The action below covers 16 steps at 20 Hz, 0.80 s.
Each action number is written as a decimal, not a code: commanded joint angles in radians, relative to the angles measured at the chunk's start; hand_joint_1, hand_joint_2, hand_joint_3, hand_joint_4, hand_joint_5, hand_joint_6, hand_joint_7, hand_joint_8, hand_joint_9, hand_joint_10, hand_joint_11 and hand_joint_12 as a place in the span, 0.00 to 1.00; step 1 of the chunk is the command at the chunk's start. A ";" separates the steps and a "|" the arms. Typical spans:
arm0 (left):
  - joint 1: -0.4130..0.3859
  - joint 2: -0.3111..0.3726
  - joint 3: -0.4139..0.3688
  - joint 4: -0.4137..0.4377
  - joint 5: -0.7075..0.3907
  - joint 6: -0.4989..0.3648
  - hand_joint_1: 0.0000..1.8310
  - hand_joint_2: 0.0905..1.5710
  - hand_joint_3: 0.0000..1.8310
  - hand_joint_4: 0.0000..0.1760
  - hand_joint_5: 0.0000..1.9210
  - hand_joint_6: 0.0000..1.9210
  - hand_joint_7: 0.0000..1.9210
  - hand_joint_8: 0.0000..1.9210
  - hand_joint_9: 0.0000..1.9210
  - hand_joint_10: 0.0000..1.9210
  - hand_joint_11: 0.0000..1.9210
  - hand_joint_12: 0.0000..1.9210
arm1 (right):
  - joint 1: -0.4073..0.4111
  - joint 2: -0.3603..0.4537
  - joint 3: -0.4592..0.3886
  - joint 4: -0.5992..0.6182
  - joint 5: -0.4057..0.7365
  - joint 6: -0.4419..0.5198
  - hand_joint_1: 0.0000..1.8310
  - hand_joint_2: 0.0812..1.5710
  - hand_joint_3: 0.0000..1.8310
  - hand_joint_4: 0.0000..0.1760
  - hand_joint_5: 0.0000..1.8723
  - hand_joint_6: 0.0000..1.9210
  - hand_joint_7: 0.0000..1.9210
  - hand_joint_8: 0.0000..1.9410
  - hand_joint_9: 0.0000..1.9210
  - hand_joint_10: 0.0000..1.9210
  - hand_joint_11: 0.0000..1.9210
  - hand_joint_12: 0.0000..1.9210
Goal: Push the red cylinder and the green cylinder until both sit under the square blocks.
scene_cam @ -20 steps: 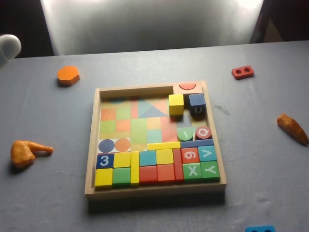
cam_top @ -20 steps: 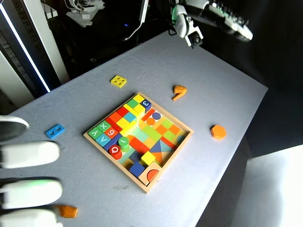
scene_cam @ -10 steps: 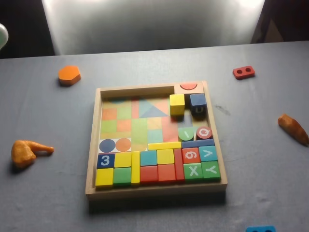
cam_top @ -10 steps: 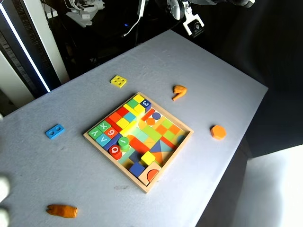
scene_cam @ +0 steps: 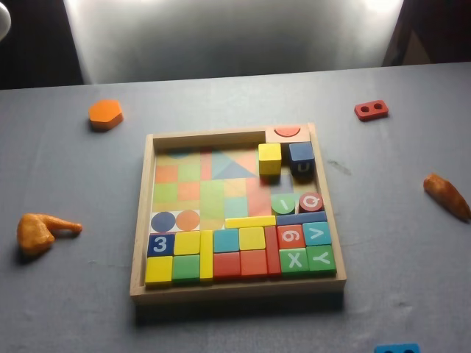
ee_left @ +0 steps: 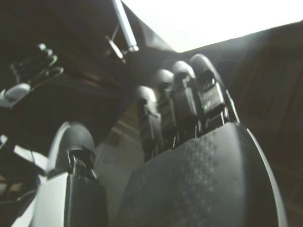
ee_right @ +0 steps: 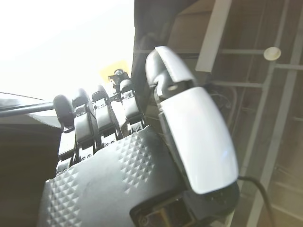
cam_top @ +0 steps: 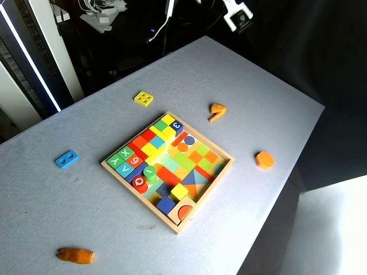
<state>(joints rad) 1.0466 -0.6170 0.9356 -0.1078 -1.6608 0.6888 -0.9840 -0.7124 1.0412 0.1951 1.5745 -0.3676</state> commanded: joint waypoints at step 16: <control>-0.088 -0.041 0.018 -0.012 -0.103 -0.053 0.45 0.87 0.00 0.17 0.28 0.86 0.45 0.01 0.41 0.02 0.10 0.64 | 0.034 0.046 -0.030 -0.016 0.128 0.014 0.37 0.93 0.02 0.10 0.24 0.97 0.48 0.86 0.49 0.90 0.39 1.00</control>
